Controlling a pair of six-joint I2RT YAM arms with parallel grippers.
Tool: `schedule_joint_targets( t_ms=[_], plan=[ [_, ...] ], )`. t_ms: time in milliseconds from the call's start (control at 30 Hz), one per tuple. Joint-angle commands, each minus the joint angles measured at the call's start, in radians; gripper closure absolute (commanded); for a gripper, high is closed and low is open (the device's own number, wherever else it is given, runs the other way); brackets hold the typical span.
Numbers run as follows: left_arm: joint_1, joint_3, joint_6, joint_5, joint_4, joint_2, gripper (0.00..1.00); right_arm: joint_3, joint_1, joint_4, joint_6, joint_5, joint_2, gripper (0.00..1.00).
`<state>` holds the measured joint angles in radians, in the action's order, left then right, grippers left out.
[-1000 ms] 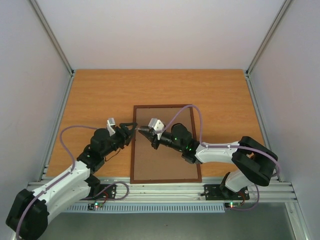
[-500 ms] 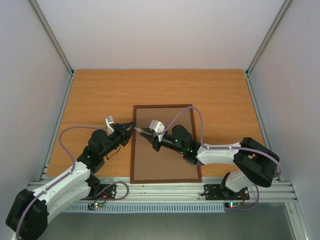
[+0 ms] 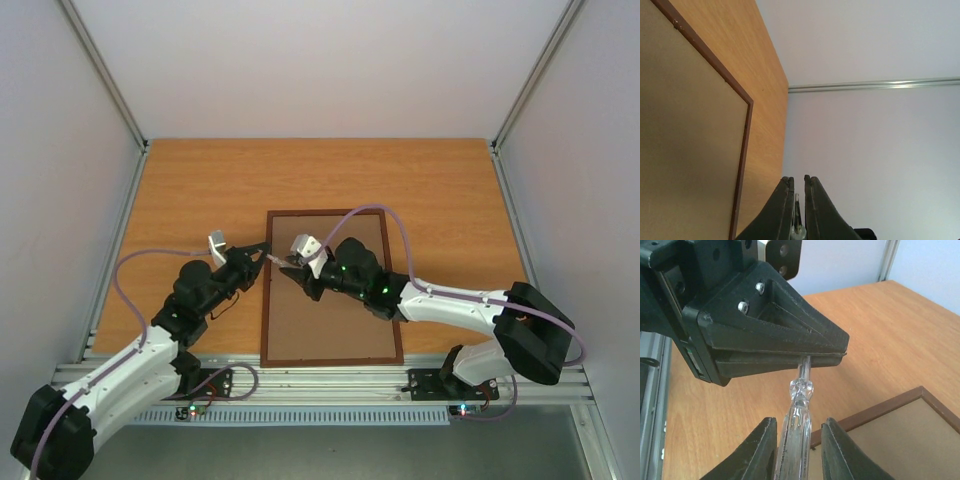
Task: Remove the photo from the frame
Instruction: Adjust the screwdriver.
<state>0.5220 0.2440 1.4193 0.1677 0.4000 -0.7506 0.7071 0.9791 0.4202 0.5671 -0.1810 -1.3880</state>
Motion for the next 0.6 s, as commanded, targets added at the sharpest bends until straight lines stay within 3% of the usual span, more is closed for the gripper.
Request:
schedule_joint_targets(
  t_ms=[0,333,567],
  plan=[
    [-0.001,-0.008,-0.042,-0.008,0.016,0.022,1.0,0.057,0.007,-0.113,0.013,-0.015,-0.014,0.73],
    [-0.001,-0.014,-0.048,-0.006,0.001,0.031,1.0,0.091,0.007,-0.13,0.018,-0.013,-0.04,0.79],
    [0.0,0.015,-0.106,-0.013,-0.123,0.045,0.99,0.097,-0.003,-0.165,0.067,-0.002,-0.049,0.99]
  ],
)
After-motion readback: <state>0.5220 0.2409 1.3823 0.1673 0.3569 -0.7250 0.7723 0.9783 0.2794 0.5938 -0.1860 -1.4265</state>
